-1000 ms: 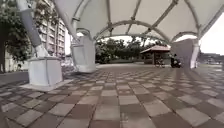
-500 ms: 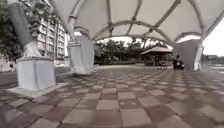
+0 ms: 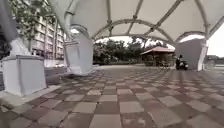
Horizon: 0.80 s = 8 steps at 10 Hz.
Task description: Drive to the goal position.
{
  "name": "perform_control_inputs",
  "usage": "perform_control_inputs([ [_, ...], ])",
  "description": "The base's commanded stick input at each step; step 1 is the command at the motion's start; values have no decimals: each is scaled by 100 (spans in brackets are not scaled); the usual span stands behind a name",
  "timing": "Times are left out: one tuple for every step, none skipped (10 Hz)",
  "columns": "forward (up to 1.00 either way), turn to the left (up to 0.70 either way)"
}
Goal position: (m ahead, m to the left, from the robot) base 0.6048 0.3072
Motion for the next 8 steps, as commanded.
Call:
perform_control_inputs([
  [100, 0],
  [100, 0],
  [100, 0],
  [100, 0],
  [100, 0],
  [100, 0],
  [100, 0],
  [100, 0],
])
